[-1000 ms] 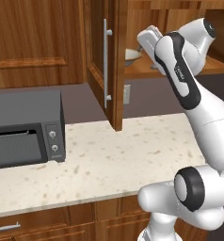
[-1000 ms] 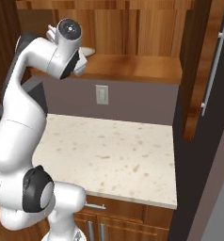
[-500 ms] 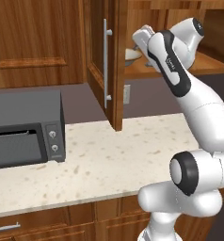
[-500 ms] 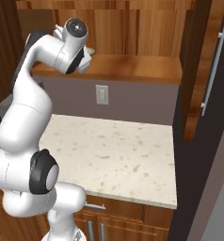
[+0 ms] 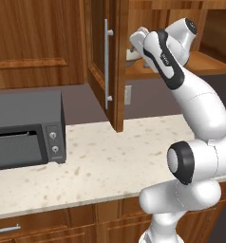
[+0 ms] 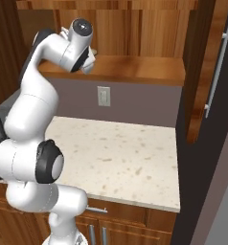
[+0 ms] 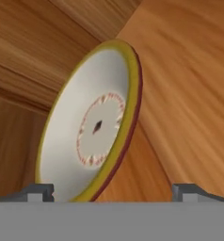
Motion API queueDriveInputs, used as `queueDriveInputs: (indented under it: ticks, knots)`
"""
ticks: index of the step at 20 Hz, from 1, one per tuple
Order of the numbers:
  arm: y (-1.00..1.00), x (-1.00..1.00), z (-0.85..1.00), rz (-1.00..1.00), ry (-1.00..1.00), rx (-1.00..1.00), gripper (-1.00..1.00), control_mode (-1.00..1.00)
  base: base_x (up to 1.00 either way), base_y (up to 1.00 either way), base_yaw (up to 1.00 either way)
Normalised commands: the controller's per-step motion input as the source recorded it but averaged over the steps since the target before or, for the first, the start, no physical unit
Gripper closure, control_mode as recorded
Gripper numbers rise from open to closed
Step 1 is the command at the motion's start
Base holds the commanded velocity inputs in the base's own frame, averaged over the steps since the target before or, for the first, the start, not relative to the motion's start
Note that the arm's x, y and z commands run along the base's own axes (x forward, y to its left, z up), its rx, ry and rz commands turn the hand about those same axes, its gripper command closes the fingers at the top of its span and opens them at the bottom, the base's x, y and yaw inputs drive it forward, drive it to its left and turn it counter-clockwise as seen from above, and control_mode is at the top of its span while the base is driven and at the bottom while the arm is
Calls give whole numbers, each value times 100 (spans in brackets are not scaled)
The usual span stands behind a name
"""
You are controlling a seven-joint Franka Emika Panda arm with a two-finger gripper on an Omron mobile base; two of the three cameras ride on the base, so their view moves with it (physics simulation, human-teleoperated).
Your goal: Pick up the bowls from the cabinet and place each bowl in front of a stool on the dining counter.
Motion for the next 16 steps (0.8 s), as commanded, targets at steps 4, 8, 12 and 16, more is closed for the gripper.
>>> queueDriveInputs:
  ticks: [4,8,12,16]
  knots:
    - [7,22,-7,0,8,0,-100,-100,0,0,0]
    - [5,17,-5,0,8,0,-100,-100,0,0,0]
    - [5,18,-10,0,7,0,-100,-100,0,0,0]
    - [11,21,-16,0,6,0,-100,-100,0,0,0]
